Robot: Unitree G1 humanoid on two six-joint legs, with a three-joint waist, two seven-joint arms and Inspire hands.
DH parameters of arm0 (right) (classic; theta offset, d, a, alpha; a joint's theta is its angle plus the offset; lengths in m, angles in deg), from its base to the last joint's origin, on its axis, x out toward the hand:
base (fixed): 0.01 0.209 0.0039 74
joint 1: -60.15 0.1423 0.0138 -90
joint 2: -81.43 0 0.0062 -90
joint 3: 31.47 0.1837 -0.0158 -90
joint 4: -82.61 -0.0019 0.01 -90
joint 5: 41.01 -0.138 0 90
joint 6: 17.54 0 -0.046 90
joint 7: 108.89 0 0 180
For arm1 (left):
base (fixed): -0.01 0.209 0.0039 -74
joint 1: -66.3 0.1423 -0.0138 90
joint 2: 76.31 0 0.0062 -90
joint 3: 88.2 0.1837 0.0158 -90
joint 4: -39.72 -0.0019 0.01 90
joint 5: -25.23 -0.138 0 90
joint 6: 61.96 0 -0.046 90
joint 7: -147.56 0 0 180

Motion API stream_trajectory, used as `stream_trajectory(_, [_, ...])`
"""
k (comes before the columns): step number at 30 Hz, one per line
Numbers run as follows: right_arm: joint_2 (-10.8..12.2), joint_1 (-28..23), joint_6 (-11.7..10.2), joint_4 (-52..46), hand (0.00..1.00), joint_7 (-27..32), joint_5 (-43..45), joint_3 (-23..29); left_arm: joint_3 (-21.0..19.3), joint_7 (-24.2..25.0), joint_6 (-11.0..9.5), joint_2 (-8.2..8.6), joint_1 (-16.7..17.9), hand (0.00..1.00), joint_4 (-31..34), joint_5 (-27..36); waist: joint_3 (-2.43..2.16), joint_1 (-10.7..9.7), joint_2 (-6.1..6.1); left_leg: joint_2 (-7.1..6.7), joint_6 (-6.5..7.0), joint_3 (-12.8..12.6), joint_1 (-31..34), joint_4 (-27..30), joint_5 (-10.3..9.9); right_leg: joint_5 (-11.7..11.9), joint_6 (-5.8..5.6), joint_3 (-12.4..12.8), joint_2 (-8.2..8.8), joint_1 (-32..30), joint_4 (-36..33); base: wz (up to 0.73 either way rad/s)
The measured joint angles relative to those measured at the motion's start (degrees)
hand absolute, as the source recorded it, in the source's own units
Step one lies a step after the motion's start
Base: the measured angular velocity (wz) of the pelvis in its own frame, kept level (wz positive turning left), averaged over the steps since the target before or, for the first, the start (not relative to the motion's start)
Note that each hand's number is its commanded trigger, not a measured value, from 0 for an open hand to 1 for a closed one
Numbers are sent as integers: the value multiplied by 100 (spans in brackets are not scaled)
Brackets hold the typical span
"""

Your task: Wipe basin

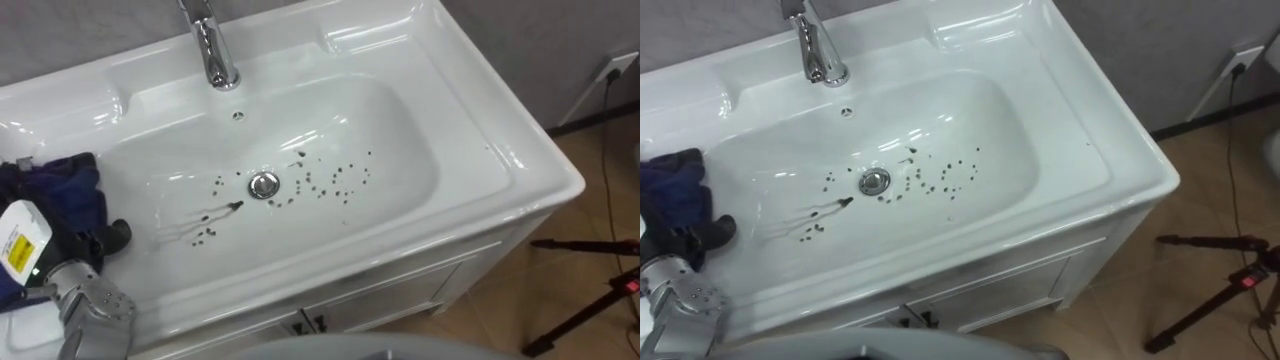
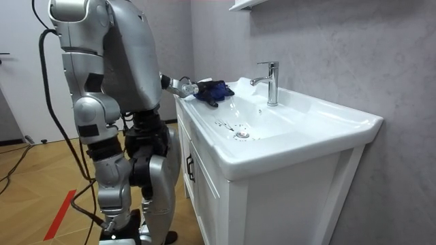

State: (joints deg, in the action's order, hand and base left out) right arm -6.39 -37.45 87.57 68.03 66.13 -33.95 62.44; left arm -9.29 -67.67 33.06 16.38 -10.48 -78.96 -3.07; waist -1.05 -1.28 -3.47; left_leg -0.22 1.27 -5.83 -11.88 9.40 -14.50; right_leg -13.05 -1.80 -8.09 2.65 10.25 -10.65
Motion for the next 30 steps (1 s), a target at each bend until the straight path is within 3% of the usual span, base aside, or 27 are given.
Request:
stream_trajectory(3, [21, 6, 142, -3, 0, -23, 197, 245, 0, 86, -9, -77, 0, 0, -165, 57, -16, 4, -24, 27, -19, -2, -39, -3, 11, 3, 12, 10, -25, -2, -16, -8])
stream_trajectory(4, [8, 11, 223, -5, 0, -29, 255, 246, 0, 109, -20, -132, 0, 19, -268, 73, -19, 8, -28, 38, -35, 1, -76, -6, 20, -3, 37, 12, -34, 23, -16, -14])
stream_trajectory(5, [-11, -11, 255, -9, 0, -34, 256, 256, 0, 151, -28, -178, 0, 55, -346, 81, -20, 4, -28, 50, -49, 1, -121, -2, 29, -11, 65, 15, -45, 64, 0, -14])
stream_trajectory(6, [-23, -27, 265, -9, 0, -46, 256, 280, -1, 193, -28, -200, 0, 70, -381, 81, -24, 5, -30, 57, -58, -9, -146, -7, 34, -18, 77, 23, -53, 80, -3, -13])
stream_trajectory(7, [-50, -46, 327, -32, 0, -81, 248, 322, -1, 223, -28, -234, 0, 100, -474, 81, -42, 5, -43, 70, -81, -17, -173, -21, 48, -32, 103, 32, -64, 87, -4, -14])
stream_trajectory(11, [-96, -62, 500, -108, 0, -101, 256, 360, -1, 211, -28, -289, 0, 100, -690, 59, -104, 2, -81, 123, -165, -14, -197, -26, 99, -17, 169, 75, -116, 73, -5, -11])
stream_trajectory(13, [-96, -58, 513, -140, 0, -103, 254, 358, 8, 176, -27, -323, 0, 100, -726, 3, -114, 1, -93, 149, -174, -14, -212, -31, 104, -16, 195, 79, -146, 77, -6, -6])
stream_trajectory(23, [-103, -30, 639, -440, 0, -229, 253, 279, 4, 141, -27, -559, -34, 100, -810, -121, -118, -20, -100, 186, -275, -26, -187, -73, 172, -50, 278, 5, -174, 62, -11, 2])
stream_trajectory(30, [-103, -27, 753, -441, 0, -279, 254, 181, -125, 142, -25, -567, -125, 100, -809, -124, -117, -20, -101, 189, -291, -28, -177, -79, 185, -54, 286, -10, -175, 64, -8, 2])
